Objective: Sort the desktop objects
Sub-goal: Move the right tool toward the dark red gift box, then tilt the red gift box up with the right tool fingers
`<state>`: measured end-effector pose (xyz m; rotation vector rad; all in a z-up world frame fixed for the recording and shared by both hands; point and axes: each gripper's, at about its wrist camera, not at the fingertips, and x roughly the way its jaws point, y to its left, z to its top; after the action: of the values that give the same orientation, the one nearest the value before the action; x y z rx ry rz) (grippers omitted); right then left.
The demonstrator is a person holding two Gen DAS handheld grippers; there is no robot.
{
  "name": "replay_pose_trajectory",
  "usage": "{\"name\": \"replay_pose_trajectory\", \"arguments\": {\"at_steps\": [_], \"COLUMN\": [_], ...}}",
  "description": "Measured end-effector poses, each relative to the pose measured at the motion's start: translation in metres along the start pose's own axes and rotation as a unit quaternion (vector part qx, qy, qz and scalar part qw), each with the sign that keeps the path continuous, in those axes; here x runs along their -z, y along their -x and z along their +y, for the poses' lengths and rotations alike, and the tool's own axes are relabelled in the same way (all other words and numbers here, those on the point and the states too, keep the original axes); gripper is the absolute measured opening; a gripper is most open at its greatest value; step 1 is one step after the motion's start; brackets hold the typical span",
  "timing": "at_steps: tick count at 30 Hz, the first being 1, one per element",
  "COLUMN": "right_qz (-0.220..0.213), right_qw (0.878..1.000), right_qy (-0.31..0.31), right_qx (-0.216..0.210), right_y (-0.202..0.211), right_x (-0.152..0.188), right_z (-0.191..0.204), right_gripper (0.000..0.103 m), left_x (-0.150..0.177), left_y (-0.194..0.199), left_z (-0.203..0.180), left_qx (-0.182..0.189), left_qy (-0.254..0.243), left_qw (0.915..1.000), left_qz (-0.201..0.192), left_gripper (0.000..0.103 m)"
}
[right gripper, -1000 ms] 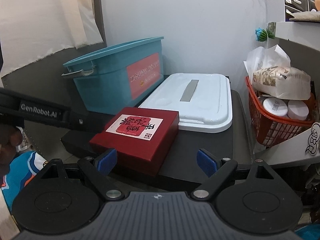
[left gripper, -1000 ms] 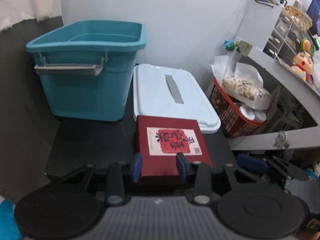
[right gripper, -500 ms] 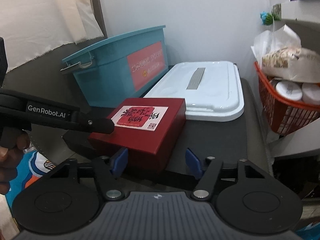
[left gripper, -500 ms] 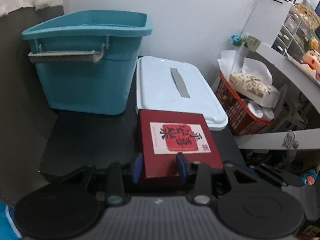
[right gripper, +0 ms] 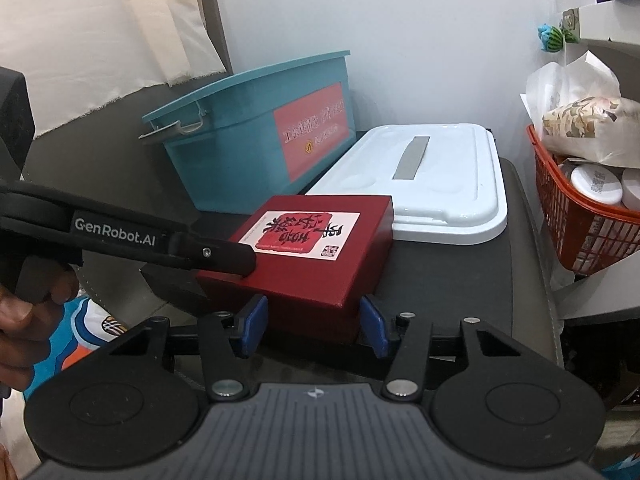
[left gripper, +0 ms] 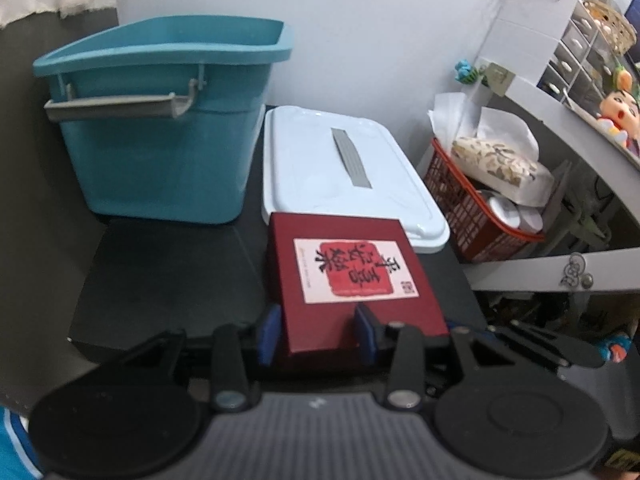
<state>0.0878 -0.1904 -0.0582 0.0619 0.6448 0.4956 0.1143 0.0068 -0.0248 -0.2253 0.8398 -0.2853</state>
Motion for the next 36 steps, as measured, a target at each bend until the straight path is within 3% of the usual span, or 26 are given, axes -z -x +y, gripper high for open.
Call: {"name": "replay_pose_trajectory", "arguments": {"at_steps": [13, 20, 36], "right_qz": [0.022, 0.014, 0.010], "right_qw": [0.999, 0.999, 0.999], "right_qy": [-0.007, -0.007, -0.050], "right_qx": [0.025, 0.030, 0.016], "right_y": [0.020, 0.030, 0.022], "right_x": [0.003, 0.001, 0.000], "right_z": [0.002, 0.002, -0.012], "right_gripper": [0.055, 0.055, 0.055], "left_x": [0.011, 0.005, 0.003], "left_y": [0.008, 0.017, -0.001], "left_z": [-0.013, -0.010, -0.001], "left_qx": [0.019, 0.017, 0.017], "left_qy": [-0.023, -0.020, -0.004], "left_qw": [0.9995, 0.9995, 0.9998], "left_qz": [0.009, -0.014, -0.005], "left_gripper": [0.043, 0.043, 0.043]}}
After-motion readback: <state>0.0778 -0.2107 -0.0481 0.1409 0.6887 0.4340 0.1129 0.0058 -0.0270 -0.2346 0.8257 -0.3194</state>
